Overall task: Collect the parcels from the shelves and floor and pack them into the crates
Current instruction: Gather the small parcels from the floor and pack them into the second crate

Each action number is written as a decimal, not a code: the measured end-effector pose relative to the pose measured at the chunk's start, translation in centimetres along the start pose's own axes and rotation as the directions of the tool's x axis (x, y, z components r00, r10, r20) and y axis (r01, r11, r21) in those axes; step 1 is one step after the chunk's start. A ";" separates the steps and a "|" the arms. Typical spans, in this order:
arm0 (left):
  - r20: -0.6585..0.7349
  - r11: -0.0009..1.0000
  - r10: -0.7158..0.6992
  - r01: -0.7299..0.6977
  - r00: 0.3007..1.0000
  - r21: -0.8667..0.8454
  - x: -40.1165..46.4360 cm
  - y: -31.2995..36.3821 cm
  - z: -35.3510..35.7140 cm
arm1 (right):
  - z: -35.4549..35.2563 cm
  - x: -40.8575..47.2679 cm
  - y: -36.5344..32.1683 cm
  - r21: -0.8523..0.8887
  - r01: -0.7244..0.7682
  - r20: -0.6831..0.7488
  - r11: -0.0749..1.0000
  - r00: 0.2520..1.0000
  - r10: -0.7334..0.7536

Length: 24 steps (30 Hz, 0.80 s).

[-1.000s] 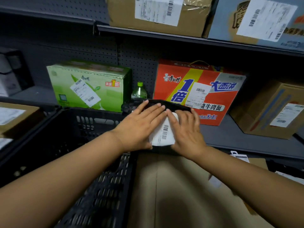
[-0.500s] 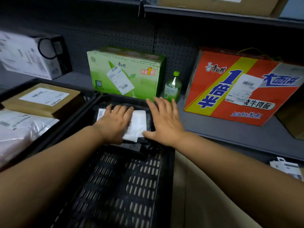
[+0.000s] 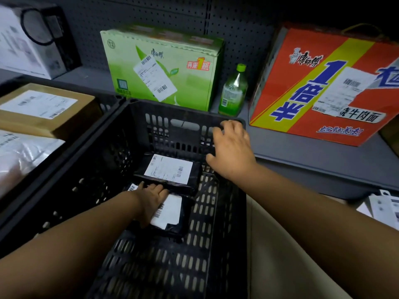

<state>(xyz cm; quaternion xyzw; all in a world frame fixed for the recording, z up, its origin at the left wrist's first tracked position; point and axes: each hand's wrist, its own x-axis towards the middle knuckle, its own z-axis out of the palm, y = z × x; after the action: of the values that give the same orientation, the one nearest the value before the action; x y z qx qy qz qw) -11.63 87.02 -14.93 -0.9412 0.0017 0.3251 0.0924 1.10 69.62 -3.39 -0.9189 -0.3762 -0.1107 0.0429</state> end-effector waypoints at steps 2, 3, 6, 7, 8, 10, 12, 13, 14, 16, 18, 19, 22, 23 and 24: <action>-0.111 0.999 -0.031 0.029 0.993 -0.021 0.8 -0.4 1.1 | 0.0 0.1 -0.1 -0.004 -0.002 0.008 1.000 1.000 0.003; -0.161 0.999 -0.043 0.039 0.986 -0.028 1.1 -0.6 1.6 | 0.0 0.1 -0.1 -0.008 -0.006 0.013 1.000 1.000 0.006; -0.283 0.998 -0.024 0.040 0.959 0.052 1.8 -1.1 2.6 | 0.0 0.1 -0.1 -0.003 -0.018 0.026 1.000 0.999 0.018; -0.313 0.996 -0.008 0.035 0.950 0.083 2.0 -1.3 3.0 | 0.0 0.1 -0.2 0.000 -0.020 0.032 1.000 0.999 0.020; -0.330 0.994 0.003 0.033 0.944 0.103 2.1 -1.4 3.6 | 0.0 0.1 -0.2 0.004 -0.022 0.036 1.000 0.999 0.022; -0.337 0.995 0.000 0.035 0.941 0.098 2.3 -1.6 4.8 | 0.1 0.1 -0.1 0.008 -0.026 0.043 1.000 0.999 0.025; -0.308 0.998 -0.009 0.026 0.951 0.049 2.3 -1.5 5.8 | 0.1 0.2 -0.1 0.011 -0.028 0.050 1.000 0.998 0.027; -0.294 1.000 -0.008 0.014 0.956 0.020 2.4 -1.4 6.1 | 0.1 0.2 -0.1 0.014 -0.030 0.052 0.999 0.998 0.029; -0.285 1.000 -0.002 -0.001 0.959 -0.011 2.5 -1.4 6.3 | 0.1 0.2 -0.1 0.015 -0.031 0.054 0.999 0.998 0.030; -0.275 0.998 0.013 -0.031 0.961 -0.059 2.8 -1.5 6.4 | 0.2 0.2 0.0 0.017 -0.031 0.057 0.999 0.998 0.030; -0.268 0.996 0.025 -0.047 0.963 -0.076 3.0 -1.8 6.5 | 0.2 0.2 0.0 0.020 -0.032 0.057 0.999 0.998 0.031; -0.259 0.995 0.030 -0.052 0.965 -0.081 3.2 -1.9 6.5 | 0.2 0.2 0.0 0.022 -0.032 0.055 0.999 0.998 0.031; -0.229 0.991 0.038 -0.067 0.973 -0.118 3.3 -2.1 6.4 | 0.1 0.1 -0.1 0.028 -0.033 0.045 0.999 0.998 0.031; -0.227 0.991 0.036 -0.065 0.973 -0.120 3.2 -2.1 6.5 | 0.1 0.0 -0.1 0.028 -0.034 0.045 0.999 0.998 0.032; -0.227 0.992 0.029 -0.056 0.974 -0.112 3.0 -2.1 6.5 | 0.0 0.0 -0.1 0.028 -0.036 0.046 0.999 0.998 0.035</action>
<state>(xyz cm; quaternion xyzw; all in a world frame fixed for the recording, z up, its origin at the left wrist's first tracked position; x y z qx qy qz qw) -13.06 90.43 -21.42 -0.9754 0.0129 0.2180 0.0290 1.01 69.69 -3.42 -0.9270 -0.3623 -0.0834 0.0495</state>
